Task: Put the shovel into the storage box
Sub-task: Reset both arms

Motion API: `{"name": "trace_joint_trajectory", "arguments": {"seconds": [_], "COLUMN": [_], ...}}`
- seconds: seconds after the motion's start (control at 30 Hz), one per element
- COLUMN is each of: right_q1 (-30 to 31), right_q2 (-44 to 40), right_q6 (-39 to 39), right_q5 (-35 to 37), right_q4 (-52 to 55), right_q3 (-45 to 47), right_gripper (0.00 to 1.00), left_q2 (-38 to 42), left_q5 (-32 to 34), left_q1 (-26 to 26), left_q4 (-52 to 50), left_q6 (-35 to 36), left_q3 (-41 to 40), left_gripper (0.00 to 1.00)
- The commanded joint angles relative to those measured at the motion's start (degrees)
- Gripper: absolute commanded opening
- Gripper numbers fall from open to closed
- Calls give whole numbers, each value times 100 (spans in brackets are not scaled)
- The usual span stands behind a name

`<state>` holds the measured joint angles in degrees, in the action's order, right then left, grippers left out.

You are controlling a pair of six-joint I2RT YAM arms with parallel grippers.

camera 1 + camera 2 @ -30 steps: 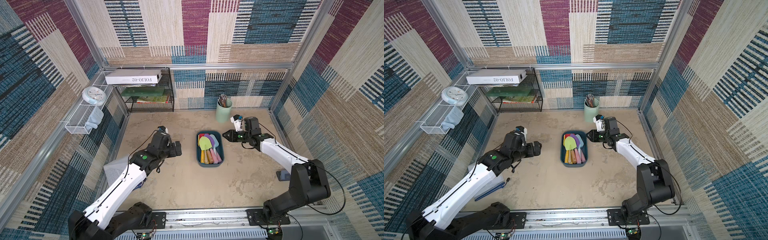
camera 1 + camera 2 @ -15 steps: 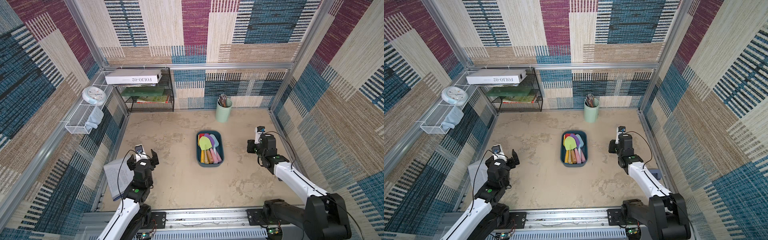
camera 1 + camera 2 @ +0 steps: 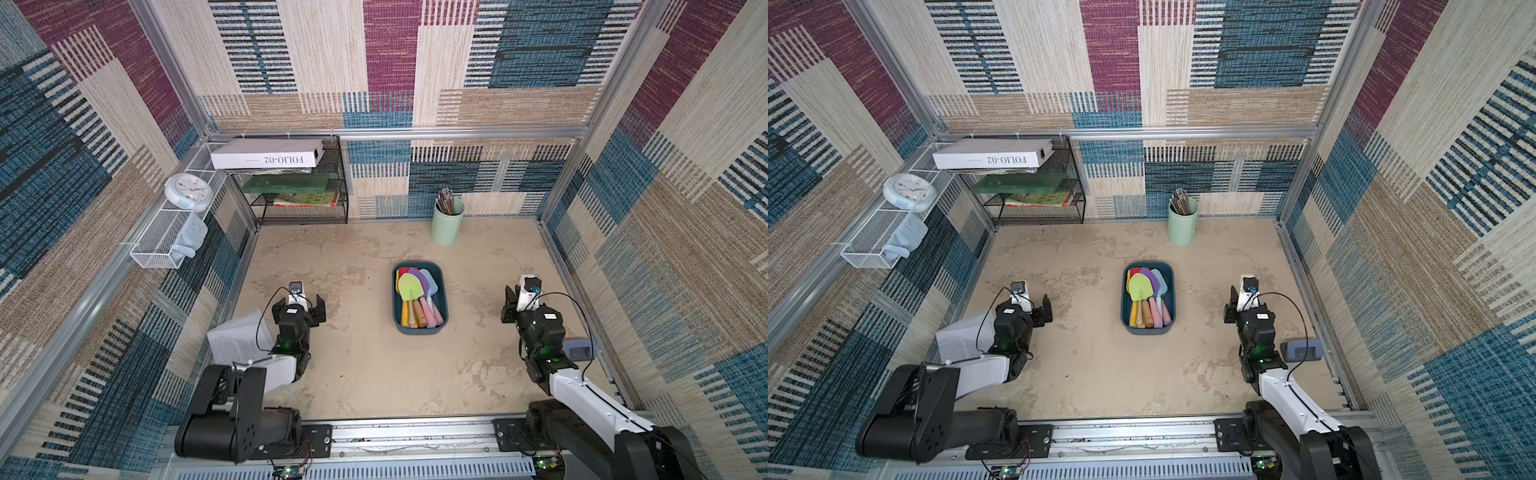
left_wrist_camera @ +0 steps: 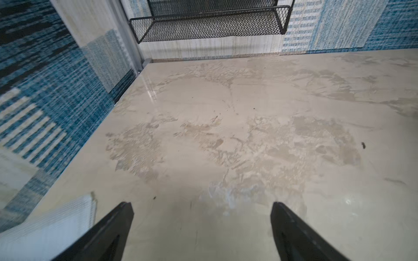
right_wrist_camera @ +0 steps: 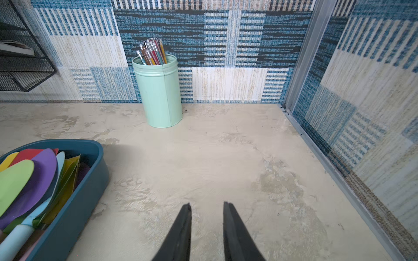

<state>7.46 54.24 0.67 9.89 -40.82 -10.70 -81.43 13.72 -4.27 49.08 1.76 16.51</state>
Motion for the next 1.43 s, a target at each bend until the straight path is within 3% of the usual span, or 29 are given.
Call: {"name": "trace_joint_trajectory", "arguments": {"seconds": [0.0,0.03,0.2,0.33,0.43,0.5,0.53,0.57,0.63,0.73,0.87,0.97,1.4], "right_q1": [-18,-33,-308,-466,-743,-922,-966,-974,-975,-972,-968,-966,-960], "right_q2": [187,316,1559,2420,3475,3314,3278,3360,3290,3293,3271,3269,3269], "right_q6": [-219,-270,-227,-384,-110,-32,-55,11,-39,-43,-49,-49,-58], "right_q5": [134,120,-74,-355,-506,-846,-949,-915,-937,-931,-927,-925,-915], "right_q4": [-1092,-1373,-2468,-2237,-3369,-2911,-2477,-2823,-2562,-2615,-2665,-2675,-2681], "right_q3": [185,271,304,-286,-264,-400,-538,-452,-517,-497,-459,-454,-447], "right_gripper": [27,27,27,26,26,28,38,47,55,77,93,100,100], "left_q2": [-530,-384,-609,-586,-585,-584,-576,-576,-576,-574,-576,-585,-580], "left_q5": [-593,-897,-1663,-1717,-1710,-1718,-1706,-1710,-1706,-1711,-1706,-1710,-1699], "left_q1": [27,143,572,612,612,611,612,611,611,610,609,605,609], "left_q4": [144,-611,-977,-1062,-1038,-1056,-1068,-1062,-1059,-1071,-1068,-1075,-1078], "left_q6": [241,147,-58,-77,-79,-78,-77,-78,-73,-76,-78,-74,-79], "left_q3": [440,699,1064,1083,1074,1084,1082,1081,1082,1082,1082,1093,1100], "left_gripper": [99,99,99,99,99,100,99,99,99,99,99,99,99]}}
